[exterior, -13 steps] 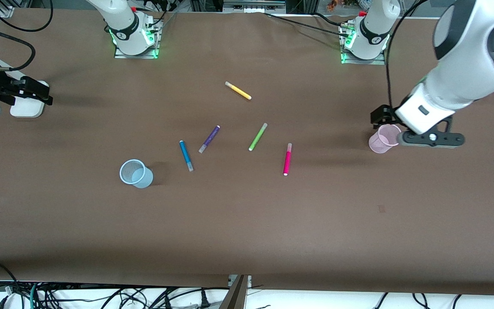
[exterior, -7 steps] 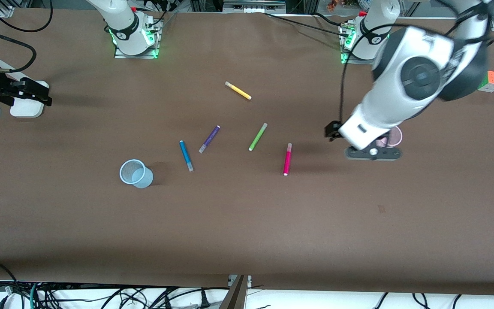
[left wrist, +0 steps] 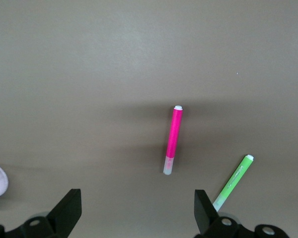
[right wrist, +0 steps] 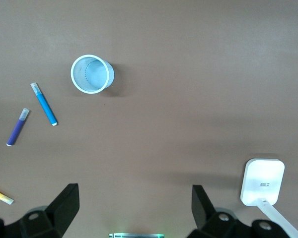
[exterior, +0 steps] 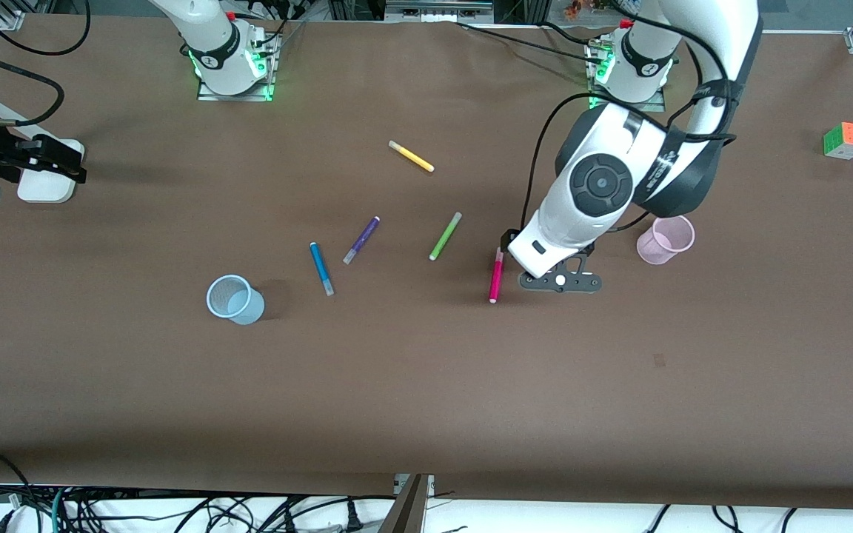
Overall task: Place pink and blue markers in matching cups
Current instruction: 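Lower the left gripper over the pink marker, then grasp the pink marker with the left gripper while the right gripper reaches the blue marker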
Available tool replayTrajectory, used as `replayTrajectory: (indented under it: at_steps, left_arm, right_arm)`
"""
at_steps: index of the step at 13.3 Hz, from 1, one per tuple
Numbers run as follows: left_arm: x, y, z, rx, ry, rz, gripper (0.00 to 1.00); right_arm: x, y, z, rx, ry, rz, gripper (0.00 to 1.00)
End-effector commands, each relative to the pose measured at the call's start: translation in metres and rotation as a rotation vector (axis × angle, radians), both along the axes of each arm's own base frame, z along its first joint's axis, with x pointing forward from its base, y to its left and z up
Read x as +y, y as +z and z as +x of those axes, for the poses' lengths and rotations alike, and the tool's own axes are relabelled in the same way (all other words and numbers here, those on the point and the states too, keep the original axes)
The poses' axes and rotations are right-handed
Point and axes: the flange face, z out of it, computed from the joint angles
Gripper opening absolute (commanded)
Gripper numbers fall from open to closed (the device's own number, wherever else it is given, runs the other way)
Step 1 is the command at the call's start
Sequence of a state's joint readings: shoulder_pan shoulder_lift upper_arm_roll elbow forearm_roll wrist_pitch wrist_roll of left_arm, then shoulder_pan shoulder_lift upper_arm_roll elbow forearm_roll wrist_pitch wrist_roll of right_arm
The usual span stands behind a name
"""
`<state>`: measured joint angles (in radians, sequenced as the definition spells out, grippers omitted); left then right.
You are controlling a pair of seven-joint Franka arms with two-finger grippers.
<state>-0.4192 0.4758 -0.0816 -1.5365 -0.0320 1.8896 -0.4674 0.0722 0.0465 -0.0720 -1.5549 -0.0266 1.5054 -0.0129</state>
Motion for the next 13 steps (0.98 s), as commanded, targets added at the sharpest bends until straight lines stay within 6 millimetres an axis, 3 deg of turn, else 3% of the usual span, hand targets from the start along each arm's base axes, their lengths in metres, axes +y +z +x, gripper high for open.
replayTrajectory:
  at_steps: [1,4,6,8,11,13]
  left_arm:
    - [-0.024,-0.037,0.000,0.009,0.007,0.007,1.00]
    - [-0.039,-0.075,-0.004,-0.003,0.028,0.004,1.00]
    - [-0.051,-0.095,-0.010,-0.010,0.025,0.000,1.00]
    - [-0.052,-0.104,-0.010,-0.009,0.024,0.000,1.00]
    - [-0.060,-0.118,-0.015,-0.004,0.012,0.004,1.00]
    - [-0.062,-0.127,-0.016,-0.012,0.026,0.000,1.00]
  right_arm:
    - [0.003,-0.005,0.008,0.011,0.013,-0.008,1.00]
    - [0.013,-0.006,0.012,0.010,0.015,-0.001,1.00]
    - [0.032,-0.023,0.018,0.040,0.040,-0.003,1.00]
    - [0.045,-0.053,0.029,0.090,0.060,-0.006,1.00]
    - [0.062,-0.058,0.030,0.091,0.090,-0.013,1.00]
    - [0.071,-0.077,0.036,0.122,0.108,-0.017,1.00]
